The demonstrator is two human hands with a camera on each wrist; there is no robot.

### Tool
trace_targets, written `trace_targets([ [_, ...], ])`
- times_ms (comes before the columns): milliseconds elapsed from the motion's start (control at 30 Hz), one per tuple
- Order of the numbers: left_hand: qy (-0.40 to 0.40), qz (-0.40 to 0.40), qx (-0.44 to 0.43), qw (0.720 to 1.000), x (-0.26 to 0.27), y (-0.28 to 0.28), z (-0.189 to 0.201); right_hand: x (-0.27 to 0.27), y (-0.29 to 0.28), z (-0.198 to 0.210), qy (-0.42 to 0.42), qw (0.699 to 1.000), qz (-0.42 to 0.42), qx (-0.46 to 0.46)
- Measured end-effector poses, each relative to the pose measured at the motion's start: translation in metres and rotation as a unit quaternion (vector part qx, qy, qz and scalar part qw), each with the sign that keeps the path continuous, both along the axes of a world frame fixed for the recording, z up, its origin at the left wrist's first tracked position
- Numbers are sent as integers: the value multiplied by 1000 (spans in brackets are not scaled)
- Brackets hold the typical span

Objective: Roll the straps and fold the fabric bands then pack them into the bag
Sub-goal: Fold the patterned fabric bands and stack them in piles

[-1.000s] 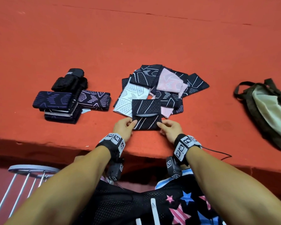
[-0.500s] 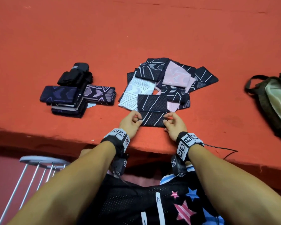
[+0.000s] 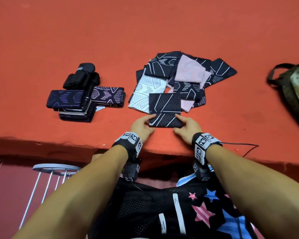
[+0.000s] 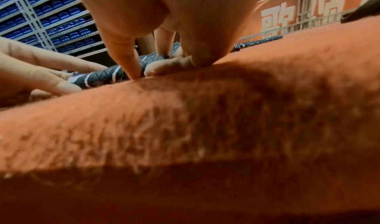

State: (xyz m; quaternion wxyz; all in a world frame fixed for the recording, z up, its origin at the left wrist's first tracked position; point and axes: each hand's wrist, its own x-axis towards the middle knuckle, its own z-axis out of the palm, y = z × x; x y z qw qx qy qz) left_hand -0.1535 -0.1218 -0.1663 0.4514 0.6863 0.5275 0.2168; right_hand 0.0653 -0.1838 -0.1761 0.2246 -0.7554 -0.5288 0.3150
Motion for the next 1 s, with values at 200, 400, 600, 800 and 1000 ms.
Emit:
trace_targets([
  [200, 78, -9, 55, 995, 1, 5, -3, -9, 1, 13, -103, 994, 35, -17],
  [400, 136, -23, 114, 984, 0, 5, -4, -9, 7, 18, -147, 987, 55, -21],
  [600, 48, 23, 118, 992, 5, 0, -2, -6, 3, 20, -56, 995, 21, 83],
  [800, 13, 54, 90, 994, 1, -11, 5, -9, -11, 19, 12, 994, -3, 105],
  [1000, -20, 38, 58, 997, -5, -9, -4, -12, -7, 11, 63, 992, -40, 105],
])
